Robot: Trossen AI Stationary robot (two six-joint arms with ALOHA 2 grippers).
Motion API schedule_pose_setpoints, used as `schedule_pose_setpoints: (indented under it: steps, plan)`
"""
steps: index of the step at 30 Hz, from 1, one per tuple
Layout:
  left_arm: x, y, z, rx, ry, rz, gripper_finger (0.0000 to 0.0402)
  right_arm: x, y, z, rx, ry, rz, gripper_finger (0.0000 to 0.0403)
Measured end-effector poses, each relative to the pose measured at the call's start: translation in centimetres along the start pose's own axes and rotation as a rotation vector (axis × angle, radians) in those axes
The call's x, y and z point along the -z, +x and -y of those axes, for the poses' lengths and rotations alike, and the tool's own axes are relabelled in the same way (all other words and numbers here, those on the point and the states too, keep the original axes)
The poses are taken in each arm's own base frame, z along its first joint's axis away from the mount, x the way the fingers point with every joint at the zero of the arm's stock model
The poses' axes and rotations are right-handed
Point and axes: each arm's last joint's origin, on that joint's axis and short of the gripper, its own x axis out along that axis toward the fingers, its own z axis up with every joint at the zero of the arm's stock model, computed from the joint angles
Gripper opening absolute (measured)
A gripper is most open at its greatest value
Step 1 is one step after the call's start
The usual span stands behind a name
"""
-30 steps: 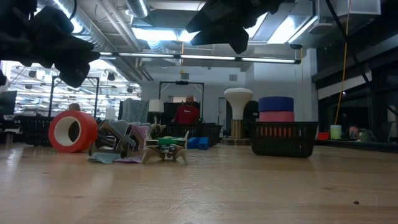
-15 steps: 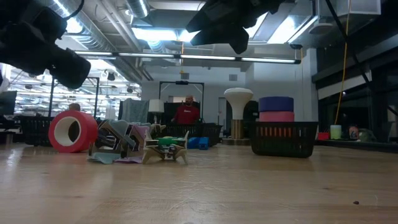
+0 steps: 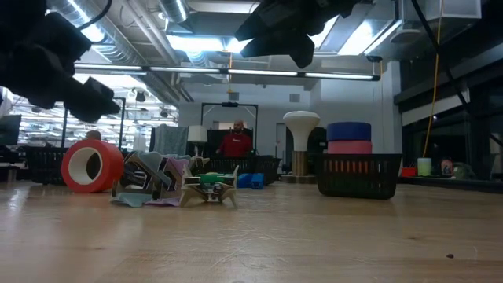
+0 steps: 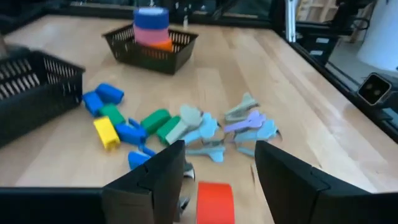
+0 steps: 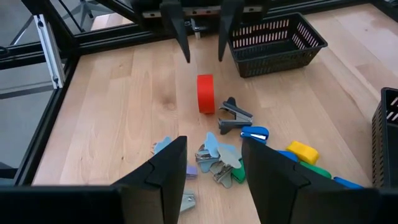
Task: Pick and place Stapler, Stapler remover, tape
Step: Put the red tape into the right black bin
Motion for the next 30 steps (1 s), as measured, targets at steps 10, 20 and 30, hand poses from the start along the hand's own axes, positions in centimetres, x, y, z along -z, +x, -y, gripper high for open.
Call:
schedule_pose_setpoints:
  steps: [10,20,30]
  plan:
    - [0.9,0.6,-0.1,-0.037,-0.047,-0.09,0.021,0.0,0.0,0.0,0.0,0.0,0.0,0.0158]
    - [2.1,1.2,0.0,-0.016,-0.057,-0.215,0.021,0.0,0.0,0.0,0.0,0.0,-0.001,0.0158]
    - [3.0,1.5,-0.1,-0.047,-0.051,-0.294,0.0196,0.0,0.0,0.0,0.0,-0.001,-0.002,0.0158]
